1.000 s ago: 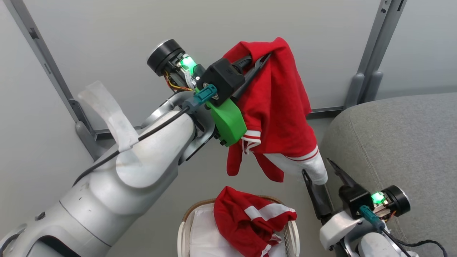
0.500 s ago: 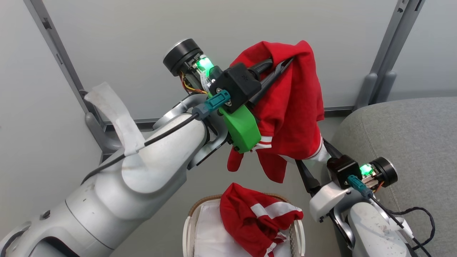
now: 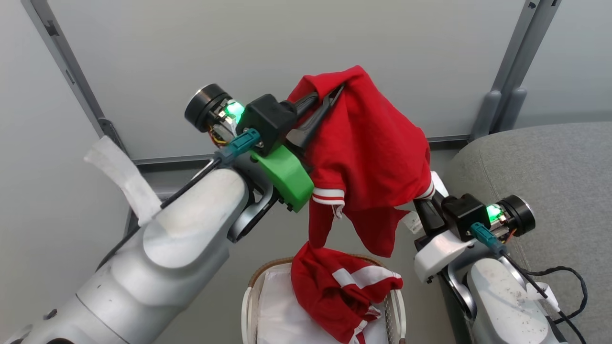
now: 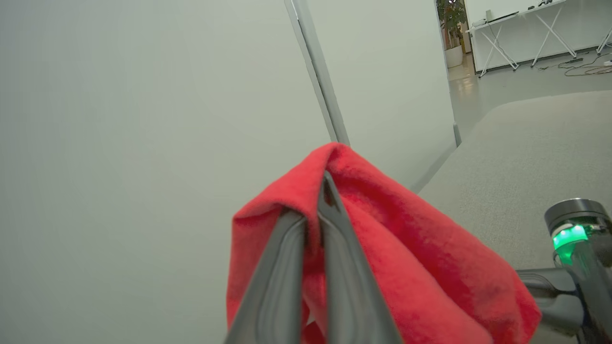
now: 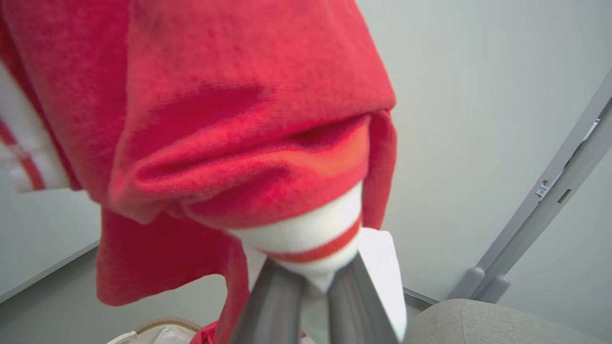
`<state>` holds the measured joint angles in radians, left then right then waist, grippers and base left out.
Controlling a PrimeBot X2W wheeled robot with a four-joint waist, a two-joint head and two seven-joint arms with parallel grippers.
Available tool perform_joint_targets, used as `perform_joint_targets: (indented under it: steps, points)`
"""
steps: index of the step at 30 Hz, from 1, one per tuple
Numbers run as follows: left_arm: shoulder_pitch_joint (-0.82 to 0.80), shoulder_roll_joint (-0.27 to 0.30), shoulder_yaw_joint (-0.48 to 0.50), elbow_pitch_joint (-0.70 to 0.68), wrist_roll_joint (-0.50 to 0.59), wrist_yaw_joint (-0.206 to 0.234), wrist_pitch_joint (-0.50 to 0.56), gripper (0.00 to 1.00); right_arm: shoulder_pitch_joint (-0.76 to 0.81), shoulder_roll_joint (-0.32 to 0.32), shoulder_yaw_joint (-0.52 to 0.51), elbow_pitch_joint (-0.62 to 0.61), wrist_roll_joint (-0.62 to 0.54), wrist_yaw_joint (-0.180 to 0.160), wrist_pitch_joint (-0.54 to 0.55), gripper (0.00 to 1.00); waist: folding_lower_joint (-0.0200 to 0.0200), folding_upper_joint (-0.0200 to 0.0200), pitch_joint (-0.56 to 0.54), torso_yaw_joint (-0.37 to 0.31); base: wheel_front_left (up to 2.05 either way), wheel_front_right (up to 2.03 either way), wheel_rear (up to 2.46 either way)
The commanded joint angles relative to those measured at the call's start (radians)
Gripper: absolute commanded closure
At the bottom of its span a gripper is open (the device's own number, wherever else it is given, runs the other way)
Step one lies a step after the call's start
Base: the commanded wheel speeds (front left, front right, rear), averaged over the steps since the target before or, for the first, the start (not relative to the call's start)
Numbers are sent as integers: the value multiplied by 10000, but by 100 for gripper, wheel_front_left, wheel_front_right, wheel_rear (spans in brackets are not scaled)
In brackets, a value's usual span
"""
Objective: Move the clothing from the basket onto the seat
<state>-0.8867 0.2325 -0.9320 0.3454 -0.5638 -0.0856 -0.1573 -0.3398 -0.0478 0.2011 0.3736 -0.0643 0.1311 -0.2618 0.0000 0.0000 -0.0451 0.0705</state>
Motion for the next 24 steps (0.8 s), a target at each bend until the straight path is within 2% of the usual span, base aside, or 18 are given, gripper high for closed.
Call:
perform_joint_targets:
  steps: [1, 4, 5, 6, 7, 8, 9, 14, 18, 24]
  points:
    - [278, 31, 141, 101, -161, 113, -170, 99, -121, -47, -133, -84, -65, -6, -49, 100, 0, 0, 34, -41, 0, 0, 0]
    - [729, 39, 256, 368, -385, 235, -421, 91, -199, -42, -351, -194, -124, -6, -49, 100, 0, 0, 75, -93, 0, 0, 0]
    - [910, 17, 307, 458, -462, 262, -512, 85, -212, -46, -446, -231, -162, -6, -49, 100, 0, 0, 91, -114, 0, 0, 0]
    - [1075, -17, 354, 532, -548, 275, -598, 72, -225, -44, -528, -260, -182, -6, -49, 100, 0, 0, 104, -133, 0, 0, 0]
    - [1275, -52, 416, 622, -638, 299, -714, 51, -247, -44, -623, -296, -212, -6, -49, 100, 0, 0, 125, -160, 0, 0, 0]
    - [1440, -72, 466, 693, -710, 328, -797, 11, -285, -43, -687, -336, -238, -6, -49, 100, 0, 0, 149, -189, 0, 0, 0]
    - [1652, -98, 521, 772, -753, 362, -884, 0, -340, -43, -782, -390, -274, -6, -49, 100, 0, 0, 180, -221, 0, 0, 0]
    - [2609, -259, 843, 1153, -783, 419, -1078, 0, -490, -44, -1225, -668, -550, -6, -49, 100, 0, 0, 292, -351, 0, 0, 0]
    - [3389, -378, 1345, 1124, -358, 544, -1076, 0, -547, -44, -1541, -877, -707, -6, -49, 100, 0, 0, 366, -458, 0, 0, 0]
    - [4550, -650, 2160, 1191, 67, 301, -1071, 0, -513, -44, -2022, -1113, -943, -8, -49, 100, 0, 0, 454, -579, 0, 0, 0]
